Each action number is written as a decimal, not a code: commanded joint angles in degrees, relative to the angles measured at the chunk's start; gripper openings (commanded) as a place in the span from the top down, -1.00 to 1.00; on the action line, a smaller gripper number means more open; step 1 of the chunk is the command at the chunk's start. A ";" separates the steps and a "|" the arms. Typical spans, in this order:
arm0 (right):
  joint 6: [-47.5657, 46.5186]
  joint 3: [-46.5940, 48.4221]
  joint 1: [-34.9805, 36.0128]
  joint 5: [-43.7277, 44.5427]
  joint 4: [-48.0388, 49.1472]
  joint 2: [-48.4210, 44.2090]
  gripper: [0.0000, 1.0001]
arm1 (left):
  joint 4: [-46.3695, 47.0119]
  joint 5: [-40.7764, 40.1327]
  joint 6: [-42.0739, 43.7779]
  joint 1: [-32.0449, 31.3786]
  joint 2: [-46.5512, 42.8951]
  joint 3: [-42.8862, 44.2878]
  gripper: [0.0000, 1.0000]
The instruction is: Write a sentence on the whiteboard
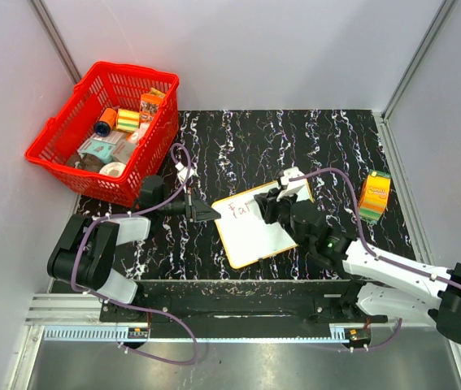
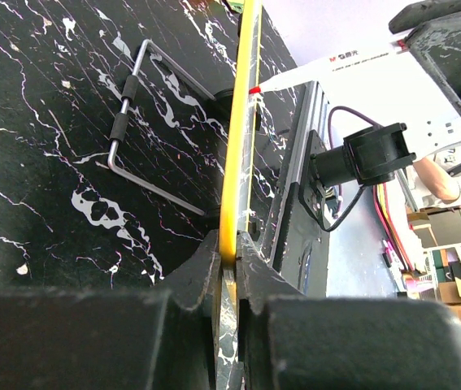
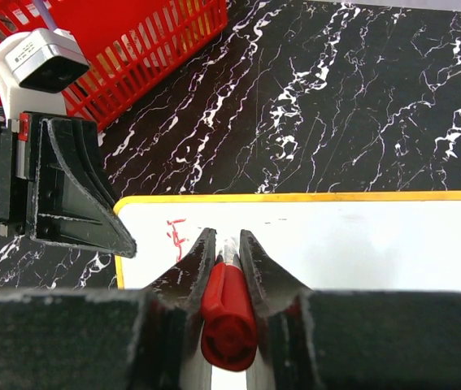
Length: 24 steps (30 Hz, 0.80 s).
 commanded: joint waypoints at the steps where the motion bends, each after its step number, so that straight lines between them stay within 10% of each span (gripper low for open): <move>1: 0.28 0.59 0.08 2.31 1.89 -3.86 1.00 | 0.46 -0.25 6.20 -1.04 -1.09 0.84 1.00; 24: 0.98 -2.75 0.08 3.01 -0.13 -4.22 1.00 | -0.07 -0.43 6.64 -1.21 -1.00 0.84 1.00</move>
